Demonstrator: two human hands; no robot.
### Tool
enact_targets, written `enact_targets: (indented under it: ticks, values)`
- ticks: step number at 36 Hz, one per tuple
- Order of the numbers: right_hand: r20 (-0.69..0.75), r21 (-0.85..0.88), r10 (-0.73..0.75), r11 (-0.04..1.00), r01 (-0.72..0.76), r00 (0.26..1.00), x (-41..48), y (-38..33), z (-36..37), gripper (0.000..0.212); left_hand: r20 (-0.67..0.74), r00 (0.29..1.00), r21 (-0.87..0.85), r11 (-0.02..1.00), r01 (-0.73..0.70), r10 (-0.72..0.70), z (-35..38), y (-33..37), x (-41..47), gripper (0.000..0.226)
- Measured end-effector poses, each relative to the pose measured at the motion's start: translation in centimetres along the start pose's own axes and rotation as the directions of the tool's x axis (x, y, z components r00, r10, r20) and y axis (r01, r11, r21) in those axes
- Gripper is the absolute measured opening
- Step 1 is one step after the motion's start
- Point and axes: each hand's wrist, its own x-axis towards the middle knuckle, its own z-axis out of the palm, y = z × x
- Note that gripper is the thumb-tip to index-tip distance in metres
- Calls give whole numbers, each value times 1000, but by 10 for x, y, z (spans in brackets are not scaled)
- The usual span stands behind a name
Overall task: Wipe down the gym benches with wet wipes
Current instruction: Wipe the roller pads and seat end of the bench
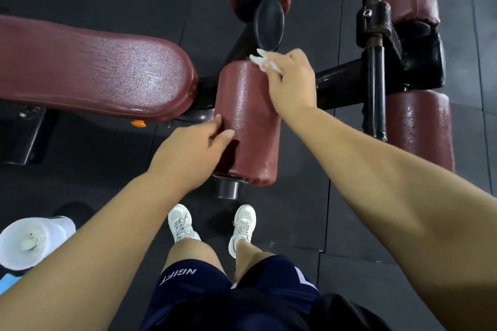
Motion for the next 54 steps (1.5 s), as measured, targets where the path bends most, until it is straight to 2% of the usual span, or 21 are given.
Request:
enact_targets:
  ticks: [3, 6, 7, 11, 15, 17, 20, 22, 24, 27, 30, 32, 34, 37, 39, 41, 44, 47, 50, 52, 54]
  values:
    - [19, -23, 36, 999, -36, 999, -9, 1, -1, 27, 37, 999, 80, 996, -35, 32, 4, 6, -3, 50]
    - [9, 12, -150, 989, 150, 989, -55, 6, -6, 10, 96, 995, 170, 984, -53, 37, 10, 0, 0, 53]
    - [26, 24, -223, 975, 223, 974, -74, 9, -8, 10, 106, 993, 178, 982, -61, 42, 11, -3, 1, 53]
    - [186, 47, -391, 920, 389, 901, -142, 18, -19, 27, 126, 992, 42, 999, 16, -21, 11, -19, 8, 47]
    - [270, 38, -520, 846, 531, 810, -129, 17, -15, 26, 184, 978, -98, 989, 115, -96, 13, -34, 12, 43]
    - [220, 5, -468, 878, 479, 856, -96, 13, -8, 25, 173, 981, -100, 990, 103, -84, 13, -37, 11, 43]
    - [52, -50, -215, 975, 217, 975, -37, 7, -1, 21, 74, 997, -19, 999, 34, -33, 7, -29, 7, 43]
    - [39, -53, -49, 997, 51, 998, -8, 3, -2, 29, 9, 1000, 10, 1000, -10, 10, 1, -16, 2, 43]
    - [54, -42, 30, 999, -28, 998, 5, 3, -4, 33, -10, 999, 36, 999, -37, 37, 0, -5, -2, 48]
    - [50, -59, -26, 998, 29, 998, -11, 3, -4, 28, 54, 997, 174, 982, -72, 63, 7, 2, -3, 54]
    - [42, -4, -227, 974, 228, 973, -58, 9, -7, 11, 74, 996, 261, 963, -71, 53, 13, -5, 1, 53]
    - [109, 49, -361, 933, 357, 926, -96, 15, -10, 9, 84, 996, 210, 977, -35, 17, 15, -15, 5, 50]
    - [205, 83, -461, 887, 453, 864, -124, 19, -14, 23, 126, 991, 112, 993, 37, -52, 16, -26, 9, 48]
    - [304, 85, -547, 831, 550, 780, -125, 23, -15, 27, 193, 975, 49, 994, 99, -106, 11, -34, 13, 46]
    - [285, 82, -546, 833, 547, 788, -102, 23, -12, 28, 172, 983, 64, 996, 57, -67, 7, -34, 14, 46]
    - [197, 59, -474, 879, 473, 858, -69, 21, -9, 26, 85, 996, 89, 996, -5, -3, 2, -28, 13, 46]
    - [71, 20, -218, 976, 217, 973, -19, 14, -5, 24, -50, 997, 98, 994, -47, 52, -1, -9, 8, 47]
    - [59, 31, -53, 998, 52, 997, 1, 10, -2, 31, -57, 996, 188, 981, -52, 63, 3, 7, 7, 48]
    - [38, 21, -115, 993, 114, 993, -21, 10, -2, 28, -38, 998, 257, 966, -29, 40, 8, 9, 7, 49]
    - [57, 28, -260, 966, 258, 964, -51, 15, -4, 22, -32, 999, 268, 963, 4, 4, 10, 0, 10, 49]
    - [144, 64, -393, 919, 388, 908, -87, 20, -8, 22, 2, 999, 252, 967, 43, -45, 13, -15, 17, 48]
